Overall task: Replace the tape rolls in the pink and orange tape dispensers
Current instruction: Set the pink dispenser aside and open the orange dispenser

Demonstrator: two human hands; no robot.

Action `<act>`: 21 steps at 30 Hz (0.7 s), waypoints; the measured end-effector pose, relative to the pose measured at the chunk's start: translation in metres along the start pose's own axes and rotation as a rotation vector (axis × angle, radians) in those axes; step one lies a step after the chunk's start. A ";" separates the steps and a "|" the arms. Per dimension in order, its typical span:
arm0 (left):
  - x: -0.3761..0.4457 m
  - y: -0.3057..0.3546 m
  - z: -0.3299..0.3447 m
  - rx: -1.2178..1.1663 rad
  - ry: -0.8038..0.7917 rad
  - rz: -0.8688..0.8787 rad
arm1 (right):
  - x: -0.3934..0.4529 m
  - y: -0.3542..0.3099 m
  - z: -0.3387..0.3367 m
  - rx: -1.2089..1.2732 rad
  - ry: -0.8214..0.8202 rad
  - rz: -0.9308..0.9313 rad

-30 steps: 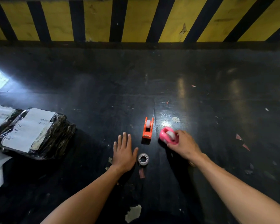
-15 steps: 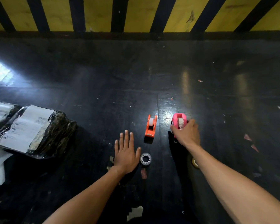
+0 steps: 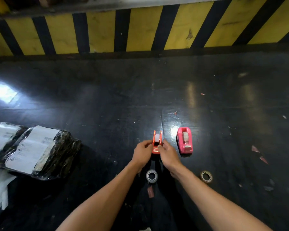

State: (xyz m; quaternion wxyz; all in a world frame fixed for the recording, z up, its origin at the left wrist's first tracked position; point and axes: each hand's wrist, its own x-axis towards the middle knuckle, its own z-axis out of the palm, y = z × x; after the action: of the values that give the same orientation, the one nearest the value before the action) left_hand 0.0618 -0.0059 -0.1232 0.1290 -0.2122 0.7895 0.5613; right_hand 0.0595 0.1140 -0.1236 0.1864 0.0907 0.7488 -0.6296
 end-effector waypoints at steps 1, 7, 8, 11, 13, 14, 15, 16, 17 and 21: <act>0.000 -0.004 0.001 -0.042 0.000 -0.016 | -0.001 0.002 0.000 0.012 0.026 0.019; -0.022 -0.011 -0.002 -0.244 -0.048 -0.102 | -0.020 0.008 -0.014 0.104 0.100 0.032; -0.026 -0.011 -0.003 -0.282 -0.062 -0.111 | -0.022 0.009 -0.017 0.121 0.067 0.045; -0.033 -0.010 -0.004 -0.351 -0.095 -0.125 | -0.023 0.013 -0.021 0.173 0.004 0.072; -0.038 -0.009 -0.006 -0.377 -0.103 -0.119 | -0.024 0.014 -0.023 0.180 -0.022 0.062; -0.041 -0.007 -0.006 -0.396 -0.100 -0.114 | -0.025 0.014 -0.024 0.185 -0.035 0.059; -0.043 -0.006 -0.007 -0.419 -0.088 -0.112 | -0.025 0.015 -0.025 0.198 -0.042 0.056; -0.044 -0.006 -0.008 -0.444 -0.068 -0.110 | -0.025 0.015 -0.026 0.219 -0.039 0.058; -0.045 -0.007 -0.010 -0.456 -0.033 -0.108 | -0.026 0.015 -0.027 0.257 -0.027 0.070; -0.043 -0.020 -0.026 -0.229 0.188 -0.021 | -0.028 0.017 -0.038 0.299 0.009 0.104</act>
State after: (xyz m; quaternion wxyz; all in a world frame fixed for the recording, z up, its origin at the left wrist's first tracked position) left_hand 0.1103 -0.0275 -0.1123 0.0352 -0.2854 0.7267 0.6238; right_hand 0.0848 0.1573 -0.1224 0.1998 0.1590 0.6420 -0.7230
